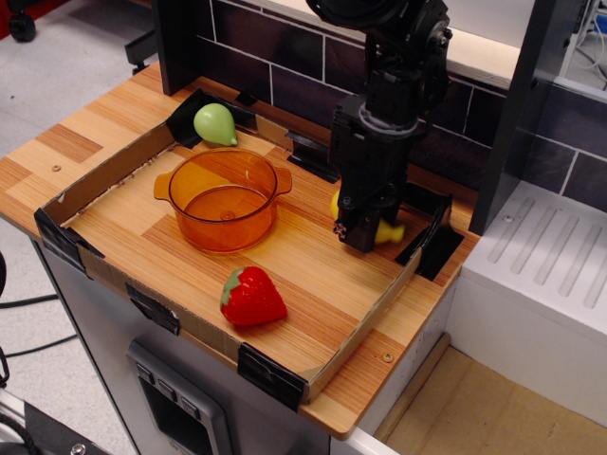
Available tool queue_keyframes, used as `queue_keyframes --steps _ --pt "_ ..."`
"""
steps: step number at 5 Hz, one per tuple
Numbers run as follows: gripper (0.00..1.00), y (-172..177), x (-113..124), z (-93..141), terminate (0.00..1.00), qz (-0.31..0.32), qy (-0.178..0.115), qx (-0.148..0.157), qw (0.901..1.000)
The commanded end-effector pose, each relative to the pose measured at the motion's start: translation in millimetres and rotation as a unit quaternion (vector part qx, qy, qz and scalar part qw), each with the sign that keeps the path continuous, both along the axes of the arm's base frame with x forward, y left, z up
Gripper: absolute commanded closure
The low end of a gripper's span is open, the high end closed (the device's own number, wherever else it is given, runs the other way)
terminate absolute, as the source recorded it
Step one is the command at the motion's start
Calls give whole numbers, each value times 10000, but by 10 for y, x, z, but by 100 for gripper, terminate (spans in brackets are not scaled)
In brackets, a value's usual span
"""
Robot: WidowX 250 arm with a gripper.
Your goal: Put banana in pot
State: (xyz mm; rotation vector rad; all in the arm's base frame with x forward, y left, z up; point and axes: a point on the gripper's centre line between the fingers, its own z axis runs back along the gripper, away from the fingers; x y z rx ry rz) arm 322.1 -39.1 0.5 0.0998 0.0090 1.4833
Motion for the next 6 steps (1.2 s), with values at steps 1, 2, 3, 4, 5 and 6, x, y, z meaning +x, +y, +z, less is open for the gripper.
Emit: queue_keyframes --steps 1,2,3,4,5,6 --pt "100 103 42 596 0 -395 -441 -325 9977" --pt "100 175 -73 907 0 -625 -732 -488 9942" --pt "100 385 -143 1191 0 -582 -1033 -383 9922" --pt "100 748 -149 1226 0 -431 -881 -172 9950" --pt "100 1123 -185 1067 0 -316 -628 167 9974" --pt "100 1336 -229 956 0 -372 -530 279 9975"
